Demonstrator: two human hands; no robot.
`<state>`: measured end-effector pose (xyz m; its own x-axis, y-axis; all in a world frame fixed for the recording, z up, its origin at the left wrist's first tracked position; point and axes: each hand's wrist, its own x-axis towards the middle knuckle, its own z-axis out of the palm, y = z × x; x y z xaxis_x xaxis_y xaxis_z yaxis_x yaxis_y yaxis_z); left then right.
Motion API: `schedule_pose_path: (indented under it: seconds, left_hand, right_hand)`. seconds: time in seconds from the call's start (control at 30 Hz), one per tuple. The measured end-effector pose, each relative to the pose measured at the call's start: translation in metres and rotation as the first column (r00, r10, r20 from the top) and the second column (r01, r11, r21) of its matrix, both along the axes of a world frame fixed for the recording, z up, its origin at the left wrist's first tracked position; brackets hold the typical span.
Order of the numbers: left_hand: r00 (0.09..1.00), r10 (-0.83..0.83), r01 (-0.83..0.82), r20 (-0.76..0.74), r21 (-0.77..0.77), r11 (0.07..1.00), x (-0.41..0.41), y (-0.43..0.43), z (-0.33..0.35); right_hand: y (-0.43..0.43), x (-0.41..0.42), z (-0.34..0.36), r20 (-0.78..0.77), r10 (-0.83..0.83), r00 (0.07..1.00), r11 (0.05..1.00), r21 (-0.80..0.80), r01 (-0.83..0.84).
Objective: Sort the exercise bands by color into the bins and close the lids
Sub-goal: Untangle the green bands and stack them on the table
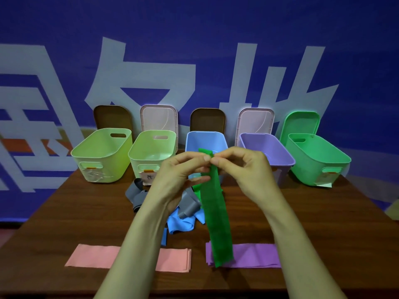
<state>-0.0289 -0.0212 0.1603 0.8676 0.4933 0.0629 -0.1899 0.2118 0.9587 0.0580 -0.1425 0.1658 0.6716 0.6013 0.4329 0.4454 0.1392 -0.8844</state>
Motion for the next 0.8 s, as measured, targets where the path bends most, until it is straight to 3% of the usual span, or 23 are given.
schedule_pose_path:
  seconds: [0.17,0.33,0.37,0.43,0.5,0.53,0.6,0.67,0.73,0.8]
  left_hand:
    - [0.999,-0.009,0.006,0.036,0.106,0.994,0.002,-0.001,-0.002]
    - [0.995,0.048,-0.083,0.091,0.434,0.897,0.004,0.001,-0.005]
    - [0.992,0.084,-0.123,0.097,0.525,0.842,0.005,0.001,-0.006]
    - [0.968,0.204,-0.244,0.143,0.708,0.663,0.008,-0.001,-0.01]
    - [0.936,0.298,-0.329,0.189,0.774,0.541,0.014,-0.006,-0.013]
    - [0.928,0.322,-0.344,0.187,0.76,0.551,0.016,-0.008,-0.015]
    - [0.937,0.322,-0.339,0.135,0.581,0.74,0.018,-0.013,-0.014]
    - [0.967,0.248,-0.253,0.052,0.175,0.952,0.02,-0.016,-0.01]
    - [0.992,0.102,-0.086,0.072,-0.2,0.976,0.023,-0.015,-0.008]
    - [0.992,-0.022,0.065,0.126,-0.345,0.936,0.024,-0.011,-0.007]
  right_hand:
    - [-0.002,0.003,-0.001,-0.106,0.043,0.993,0.998,0.039,-0.039]
    - [-0.003,0.01,-0.008,-0.163,0.083,0.983,0.996,0.039,-0.077]
    - [-0.003,0.011,-0.01,-0.12,0.057,0.991,0.998,0.016,-0.056]
    - [-0.001,0.014,-0.014,0.168,-0.113,0.979,0.989,-0.078,0.127]
    - [0.002,0.016,-0.017,0.515,-0.25,0.82,0.936,-0.09,0.341]
    - [0.003,0.017,-0.018,0.617,-0.279,0.736,0.911,-0.072,0.406]
    - [0.004,0.019,-0.02,0.681,-0.292,0.671,0.883,-0.078,0.463]
    - [0.006,0.019,-0.019,0.652,-0.266,0.71,0.892,-0.113,0.438]
    - [0.008,0.02,-0.019,0.623,-0.23,0.748,0.912,-0.131,0.389]
    - [0.01,0.021,-0.02,0.575,-0.212,0.79,0.928,-0.135,0.348]
